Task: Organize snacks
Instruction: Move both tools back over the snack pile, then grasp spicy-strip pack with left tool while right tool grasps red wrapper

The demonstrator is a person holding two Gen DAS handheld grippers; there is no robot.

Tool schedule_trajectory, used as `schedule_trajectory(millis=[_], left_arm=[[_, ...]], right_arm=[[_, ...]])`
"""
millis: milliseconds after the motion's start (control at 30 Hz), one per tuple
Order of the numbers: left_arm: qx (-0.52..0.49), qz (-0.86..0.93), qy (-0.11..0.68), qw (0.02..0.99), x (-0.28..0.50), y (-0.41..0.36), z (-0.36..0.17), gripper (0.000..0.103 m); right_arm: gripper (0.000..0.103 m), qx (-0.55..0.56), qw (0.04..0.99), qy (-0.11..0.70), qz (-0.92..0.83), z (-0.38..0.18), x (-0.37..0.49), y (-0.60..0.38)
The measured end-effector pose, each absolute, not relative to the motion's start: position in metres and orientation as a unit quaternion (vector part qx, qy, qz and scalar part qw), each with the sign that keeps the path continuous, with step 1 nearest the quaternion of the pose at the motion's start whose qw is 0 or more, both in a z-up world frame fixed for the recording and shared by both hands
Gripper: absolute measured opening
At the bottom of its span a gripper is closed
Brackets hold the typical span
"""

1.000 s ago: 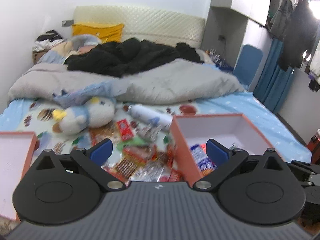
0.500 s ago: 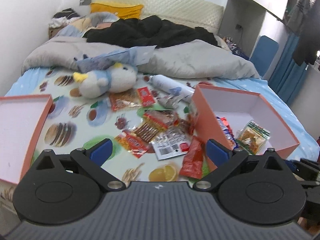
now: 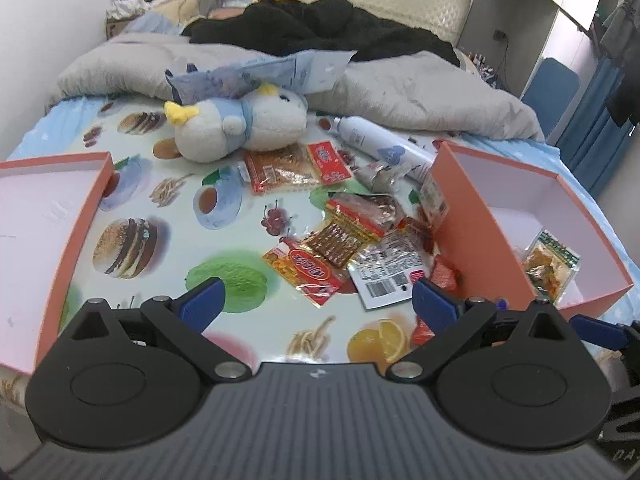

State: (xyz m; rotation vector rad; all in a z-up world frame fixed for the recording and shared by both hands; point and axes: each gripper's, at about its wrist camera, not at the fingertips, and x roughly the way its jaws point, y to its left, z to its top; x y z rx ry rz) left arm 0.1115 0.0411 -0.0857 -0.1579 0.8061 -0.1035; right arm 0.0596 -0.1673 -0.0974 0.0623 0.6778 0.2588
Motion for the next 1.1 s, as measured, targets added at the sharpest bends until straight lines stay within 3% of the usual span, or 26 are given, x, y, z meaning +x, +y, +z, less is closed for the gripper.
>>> schedule_trajectory(millis=[167, 333, 367, 667, 767, 1100], left_arm=[[-0.081, -0.064, 0.408, 0.907, 0.147, 0.054, -0.112, 0.101], [-0.061, -0.087, 0.421, 0.901, 0.181, 0.055, -0.135, 0.100], [-0.059, -0.092, 0.425, 0.898, 0.188, 0.055, -0.140, 0.100], [-0.032, -0.173, 0.452, 0.875, 0.256, 0.037, -0.182, 0.100], [-0.010, -0.194, 0.453, 0.870, 0.276, 0.024, -0.195, 0.100], [0.066, -0.229, 0.465, 0.853, 0.315, -0.004, -0.224, 0.100]], right_arm=[[0.101, 0.015, 0.929, 0.346, 0.128, -0.112, 0.074, -0.153], [0.085, -0.015, 0.924, 0.367, 0.110, -0.134, 0.091, -0.137], [0.075, -0.020, 0.923, 0.370, 0.103, -0.138, 0.095, -0.135], [0.064, -0.054, 0.917, 0.395, 0.021, -0.177, 0.137, -0.118], [0.054, -0.053, 0.913, 0.405, -0.021, -0.189, 0.154, -0.118], [0.040, -0.070, 0.908, 0.401, -0.097, -0.210, 0.184, -0.118]])
